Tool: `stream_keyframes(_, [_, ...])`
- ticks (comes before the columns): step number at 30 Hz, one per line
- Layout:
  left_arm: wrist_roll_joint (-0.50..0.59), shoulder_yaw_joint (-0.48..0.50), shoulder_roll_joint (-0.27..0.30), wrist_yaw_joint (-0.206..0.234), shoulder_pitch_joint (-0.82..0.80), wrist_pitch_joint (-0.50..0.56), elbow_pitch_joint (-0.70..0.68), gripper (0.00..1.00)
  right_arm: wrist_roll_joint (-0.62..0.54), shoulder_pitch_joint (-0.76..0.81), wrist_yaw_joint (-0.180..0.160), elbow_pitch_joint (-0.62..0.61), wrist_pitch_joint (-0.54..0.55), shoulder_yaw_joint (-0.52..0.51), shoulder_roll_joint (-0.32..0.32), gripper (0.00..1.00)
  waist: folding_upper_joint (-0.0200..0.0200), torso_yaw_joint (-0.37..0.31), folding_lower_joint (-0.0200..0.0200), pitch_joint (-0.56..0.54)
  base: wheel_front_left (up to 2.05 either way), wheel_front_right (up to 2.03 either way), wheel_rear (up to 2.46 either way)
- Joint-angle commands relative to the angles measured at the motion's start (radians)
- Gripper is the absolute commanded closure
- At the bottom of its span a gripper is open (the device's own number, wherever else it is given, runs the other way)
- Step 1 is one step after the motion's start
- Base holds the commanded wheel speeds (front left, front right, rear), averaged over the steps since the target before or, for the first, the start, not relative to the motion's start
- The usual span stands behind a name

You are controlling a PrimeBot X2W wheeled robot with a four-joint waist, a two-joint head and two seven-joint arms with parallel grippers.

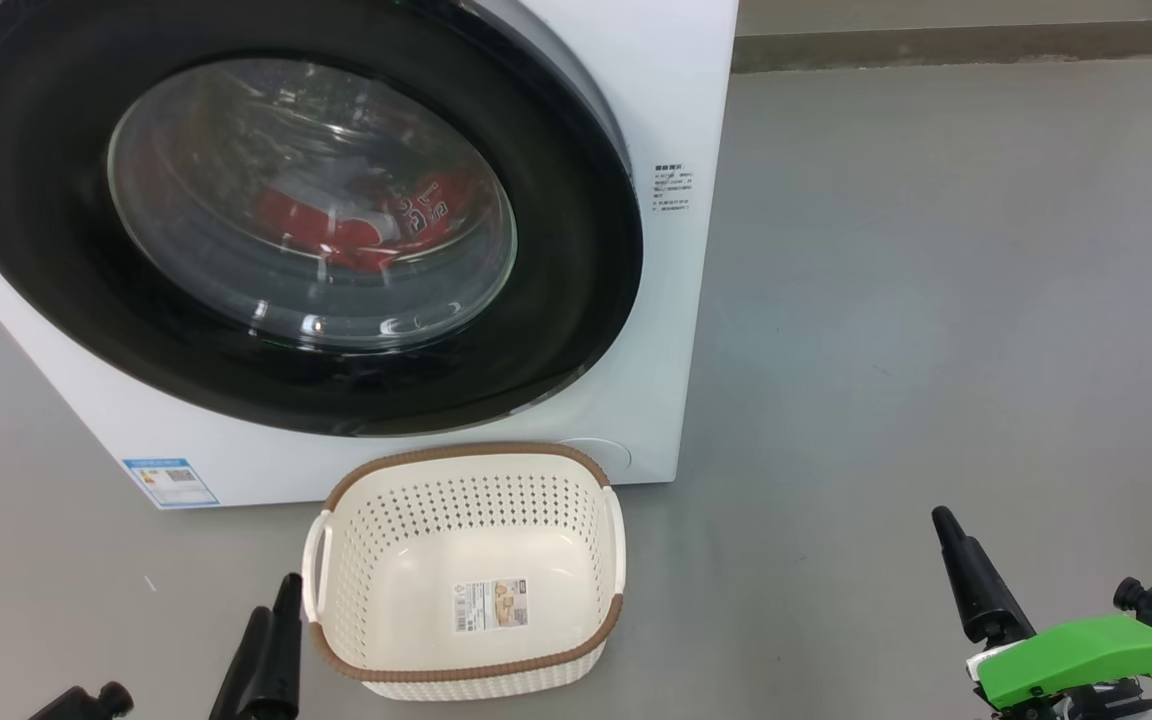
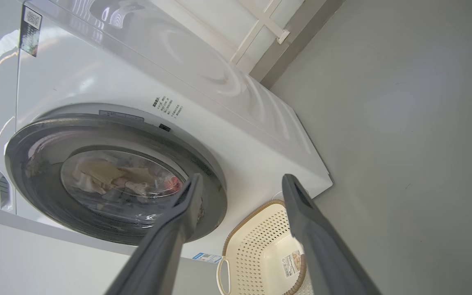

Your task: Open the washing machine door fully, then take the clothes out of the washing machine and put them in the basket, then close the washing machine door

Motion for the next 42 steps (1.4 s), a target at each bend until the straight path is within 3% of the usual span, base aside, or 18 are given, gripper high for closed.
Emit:
stream_keyframes(1, [0.036, 0.010, 0.016, 0.007, -0.005, -0.015, -0.036, 0.00, -0.032, -0.038, 0.000, -0.024, -0.013, 0.016, -0.021, 0.00, 0.0000, 0.000, -0.0001, 0.001, 0.00, 0.00, 0.00])
stream_keyframes(42, [0.531, -0.022, 0.029, 0.059, 0.043, -0.132, -0.123, 0.00, -0.421, -0.033, 0.000, -0.018, -0.130, 0.097, -0.061, 0.00, 0.0000, 0.004, -0.0001, 0.008, 0.00, 0.00, 0.00])
